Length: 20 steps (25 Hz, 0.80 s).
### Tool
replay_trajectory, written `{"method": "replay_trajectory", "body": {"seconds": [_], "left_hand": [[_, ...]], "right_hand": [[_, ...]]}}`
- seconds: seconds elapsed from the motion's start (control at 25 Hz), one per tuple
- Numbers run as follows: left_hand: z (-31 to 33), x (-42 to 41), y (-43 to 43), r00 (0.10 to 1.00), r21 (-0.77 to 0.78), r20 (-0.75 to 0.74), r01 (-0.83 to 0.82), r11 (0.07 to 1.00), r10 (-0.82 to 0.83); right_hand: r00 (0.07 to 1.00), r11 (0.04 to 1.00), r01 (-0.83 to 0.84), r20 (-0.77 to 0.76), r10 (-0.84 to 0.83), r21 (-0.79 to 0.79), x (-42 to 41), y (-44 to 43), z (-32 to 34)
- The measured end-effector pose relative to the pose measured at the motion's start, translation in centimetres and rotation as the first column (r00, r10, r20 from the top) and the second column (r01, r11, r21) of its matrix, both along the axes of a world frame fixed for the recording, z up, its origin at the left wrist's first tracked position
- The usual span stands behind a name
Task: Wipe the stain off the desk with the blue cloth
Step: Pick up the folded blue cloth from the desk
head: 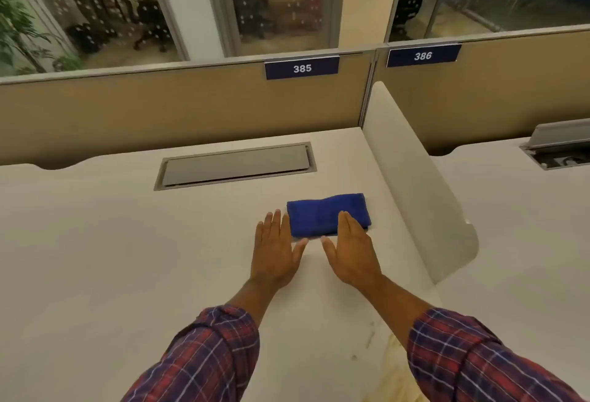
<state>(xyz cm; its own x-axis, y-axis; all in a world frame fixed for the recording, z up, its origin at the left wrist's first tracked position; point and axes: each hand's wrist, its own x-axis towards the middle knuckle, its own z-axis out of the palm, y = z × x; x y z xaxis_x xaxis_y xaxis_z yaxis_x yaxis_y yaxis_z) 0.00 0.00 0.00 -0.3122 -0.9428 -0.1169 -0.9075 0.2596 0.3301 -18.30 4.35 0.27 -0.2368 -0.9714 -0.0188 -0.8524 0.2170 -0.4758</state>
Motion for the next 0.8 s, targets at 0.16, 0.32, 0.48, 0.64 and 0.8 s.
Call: {"method": "replay_trajectory", "body": {"seconds": [0.16, 0.32, 0.48, 0.64, 0.8], "left_hand": [[-0.3, -1.5, -5.3, 0.999, 0.016, 0.025, 0.033, 0.999, -0.033], [0.0, -3.2, -8.3, 0.996, 0.014, 0.046, 0.072, 0.997, -0.072], [0.9, -4.3, -9.3, 0.993, -0.014, 0.112, 0.036, 0.999, -0.034], [2.3, -5.1, -7.8, 0.993, 0.006, -0.089, -0.073, 0.997, 0.073], [4.6, -6.7, -3.6, 0.83, 0.155, -0.521, -0.134, 0.979, 0.196]], "right_hand": [[0.999, 0.999, 0.034, 0.028, -0.035, 0.039, 0.0, -3.0, -0.1], [1.0, 0.998, 0.013, -0.019, -0.012, 0.059, -0.4, -3.6, -0.7], [0.999, 0.996, 0.0, 0.033, -0.003, 0.085, -1.2, -3.8, -0.7], [0.936, 0.987, 0.144, 0.314, -0.159, 0.069, -1.5, -3.4, 1.1], [0.692, 0.921, 0.36, 0.62, -0.371, 0.15, -2.0, -2.3, 3.7]]}}
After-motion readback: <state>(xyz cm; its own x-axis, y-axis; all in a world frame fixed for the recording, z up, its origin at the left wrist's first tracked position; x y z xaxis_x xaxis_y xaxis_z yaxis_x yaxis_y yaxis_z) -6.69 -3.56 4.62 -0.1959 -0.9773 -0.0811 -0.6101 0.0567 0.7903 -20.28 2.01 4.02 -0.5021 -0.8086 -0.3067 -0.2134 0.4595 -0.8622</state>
